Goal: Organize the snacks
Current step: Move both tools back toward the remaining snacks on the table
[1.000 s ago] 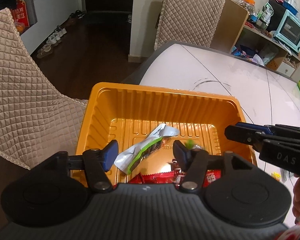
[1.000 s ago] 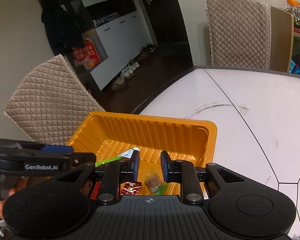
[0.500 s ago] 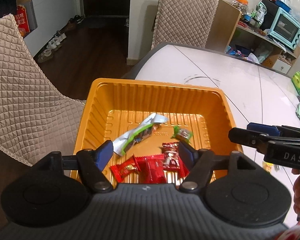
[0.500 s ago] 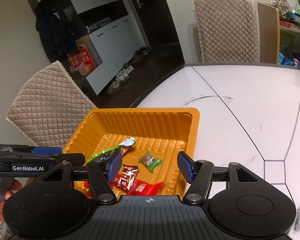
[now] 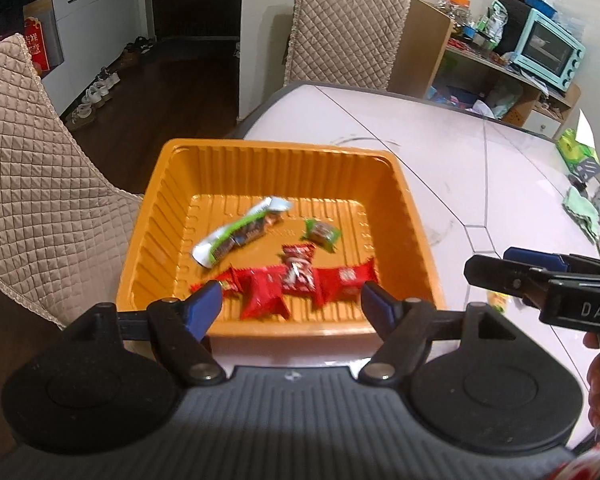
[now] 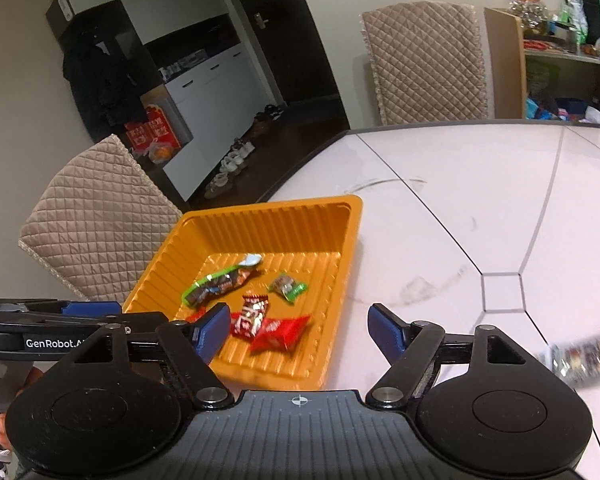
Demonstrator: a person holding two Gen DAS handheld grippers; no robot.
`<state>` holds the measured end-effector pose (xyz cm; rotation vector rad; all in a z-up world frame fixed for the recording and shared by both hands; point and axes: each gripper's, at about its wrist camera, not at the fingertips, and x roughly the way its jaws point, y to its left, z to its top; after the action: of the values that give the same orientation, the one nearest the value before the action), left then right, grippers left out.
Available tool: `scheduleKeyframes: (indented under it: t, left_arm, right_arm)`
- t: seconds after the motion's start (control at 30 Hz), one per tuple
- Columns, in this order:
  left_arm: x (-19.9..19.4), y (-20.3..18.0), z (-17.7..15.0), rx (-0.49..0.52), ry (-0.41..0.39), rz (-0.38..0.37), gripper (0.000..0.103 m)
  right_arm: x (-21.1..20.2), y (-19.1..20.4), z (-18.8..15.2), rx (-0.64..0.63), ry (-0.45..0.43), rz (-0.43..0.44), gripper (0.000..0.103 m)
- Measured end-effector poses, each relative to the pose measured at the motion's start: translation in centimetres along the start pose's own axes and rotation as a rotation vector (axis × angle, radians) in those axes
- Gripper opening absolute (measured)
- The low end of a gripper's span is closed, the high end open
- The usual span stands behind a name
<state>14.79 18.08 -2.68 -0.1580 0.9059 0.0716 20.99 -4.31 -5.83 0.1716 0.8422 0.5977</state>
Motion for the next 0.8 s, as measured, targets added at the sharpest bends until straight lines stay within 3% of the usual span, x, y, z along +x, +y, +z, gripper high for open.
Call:
scheduleKeyframes:
  t: [0.8]
  left_arm:
    - [-1.6, -9.4, -6.9, 0.17, 0.067, -0.166, 0.077]
  right_arm:
    - [-10.4, -5.0, -8.0, 0.145, -0.009, -0.15, 0.078]
